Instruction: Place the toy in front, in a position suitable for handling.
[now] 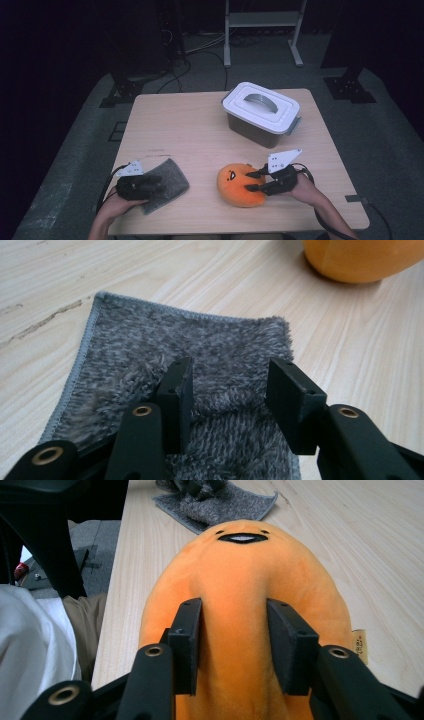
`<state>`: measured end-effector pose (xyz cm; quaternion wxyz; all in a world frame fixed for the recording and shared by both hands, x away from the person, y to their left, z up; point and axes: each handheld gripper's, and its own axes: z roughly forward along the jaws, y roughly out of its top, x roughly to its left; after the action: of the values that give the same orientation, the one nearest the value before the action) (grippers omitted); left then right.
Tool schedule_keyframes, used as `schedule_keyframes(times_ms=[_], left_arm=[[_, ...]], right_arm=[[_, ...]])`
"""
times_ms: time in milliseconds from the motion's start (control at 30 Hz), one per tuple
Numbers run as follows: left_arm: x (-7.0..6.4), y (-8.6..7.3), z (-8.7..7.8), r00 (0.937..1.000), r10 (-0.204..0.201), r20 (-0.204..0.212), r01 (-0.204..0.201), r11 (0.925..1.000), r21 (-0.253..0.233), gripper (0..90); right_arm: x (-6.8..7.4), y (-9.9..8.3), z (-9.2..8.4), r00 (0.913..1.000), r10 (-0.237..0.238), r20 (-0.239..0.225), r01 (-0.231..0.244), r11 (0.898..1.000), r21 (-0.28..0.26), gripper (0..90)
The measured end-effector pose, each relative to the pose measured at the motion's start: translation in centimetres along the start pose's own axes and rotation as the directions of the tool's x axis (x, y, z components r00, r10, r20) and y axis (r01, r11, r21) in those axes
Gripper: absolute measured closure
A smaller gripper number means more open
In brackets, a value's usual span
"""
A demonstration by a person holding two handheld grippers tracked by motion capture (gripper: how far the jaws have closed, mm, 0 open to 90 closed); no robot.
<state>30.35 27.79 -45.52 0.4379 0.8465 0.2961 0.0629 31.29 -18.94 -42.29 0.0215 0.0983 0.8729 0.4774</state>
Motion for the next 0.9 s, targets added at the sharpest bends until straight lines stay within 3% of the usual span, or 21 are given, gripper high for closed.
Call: schedule_keyframes(times_ms=[167,300,400,633,900], left_arm=[[-0.4,0.4,-0.3,1.0000,-0.003,0.004,0.003,0.9998,-0.021,47.7],[-1.0,1.2,-0.6,0.9997,0.017,0.016,-0.016,0.9993,-0.033,45.6],[-1.3,1.8,-0.7,0.9994,0.031,0.019,-0.030,0.9988,-0.039,44.1],[-2.0,3.2,-0.6,0.9979,0.057,0.031,-0.055,0.9963,-0.066,40.1],[-2.5,3.5,-0.2,0.9972,0.062,0.041,-0.059,0.9956,-0.073,35.1]], right_arm=[[-0.2,0.3,-0.4,0.9991,0.042,-0.011,-0.042,0.999,-0.025,44.4],[-0.1,0.8,-1.2,0.9970,0.066,-0.041,-0.068,0.996,-0.062,38.4],[-0.4,1.3,-1.7,0.9967,0.072,-0.039,-0.074,0.995,-0.062,35.7],[-1.8,2.2,-3.3,0.9955,0.094,0.010,-0.093,0.993,-0.074,31.1],[-3.9,3.3,-5.2,0.9910,0.107,0.081,-0.101,0.992,-0.074,29.9]])
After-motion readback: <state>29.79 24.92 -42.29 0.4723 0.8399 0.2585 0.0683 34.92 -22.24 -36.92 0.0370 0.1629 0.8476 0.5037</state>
